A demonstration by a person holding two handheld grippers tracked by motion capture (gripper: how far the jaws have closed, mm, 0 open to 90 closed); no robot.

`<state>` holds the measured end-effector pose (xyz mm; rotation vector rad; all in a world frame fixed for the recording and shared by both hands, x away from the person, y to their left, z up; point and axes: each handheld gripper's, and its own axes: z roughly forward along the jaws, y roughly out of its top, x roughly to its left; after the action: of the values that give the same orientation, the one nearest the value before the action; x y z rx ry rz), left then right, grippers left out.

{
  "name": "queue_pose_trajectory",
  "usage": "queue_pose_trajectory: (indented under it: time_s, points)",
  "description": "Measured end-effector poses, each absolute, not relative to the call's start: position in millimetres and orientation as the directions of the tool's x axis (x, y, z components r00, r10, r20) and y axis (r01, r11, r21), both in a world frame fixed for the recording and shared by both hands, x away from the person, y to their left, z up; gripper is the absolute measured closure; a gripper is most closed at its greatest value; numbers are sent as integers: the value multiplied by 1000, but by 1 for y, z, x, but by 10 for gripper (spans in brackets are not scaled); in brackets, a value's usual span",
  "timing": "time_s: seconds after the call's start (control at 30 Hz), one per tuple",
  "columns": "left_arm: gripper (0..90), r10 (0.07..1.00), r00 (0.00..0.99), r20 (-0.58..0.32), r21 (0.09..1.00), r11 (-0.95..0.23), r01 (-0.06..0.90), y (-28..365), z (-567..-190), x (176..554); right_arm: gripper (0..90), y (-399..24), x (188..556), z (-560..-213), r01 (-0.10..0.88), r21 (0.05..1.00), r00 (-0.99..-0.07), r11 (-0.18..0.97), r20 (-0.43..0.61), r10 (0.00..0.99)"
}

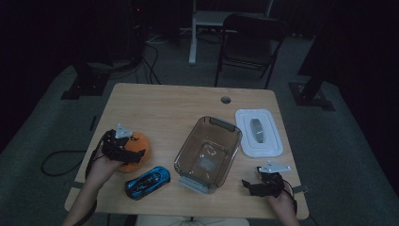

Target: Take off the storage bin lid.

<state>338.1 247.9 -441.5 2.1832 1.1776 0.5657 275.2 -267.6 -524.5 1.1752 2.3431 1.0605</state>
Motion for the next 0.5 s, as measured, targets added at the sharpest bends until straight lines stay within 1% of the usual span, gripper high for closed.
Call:
queue_pose_trajectory:
  time_s: [0.1, 0.2, 0.43, 0.5]
  points:
    - [13, 862, 503, 64, 677, -408, 613, 255, -446, 333, 128, -271, 273, -525, 558, 734, -604, 388, 39, 796]
    - [13, 872, 486, 59, 673, -394, 626, 261, -452, 330, 128, -275, 271, -526, 562, 733, -591, 383, 33, 806]
    - [13, 887, 455, 75, 661, -386, 643, 266, -463, 328, 129, -282, 267, -527, 570, 728, -567, 380, 15, 823]
    - [13, 892, 449, 61, 664, -372, 649, 267, -464, 327, 129, -282, 266, -528, 571, 728, -563, 380, 11, 826]
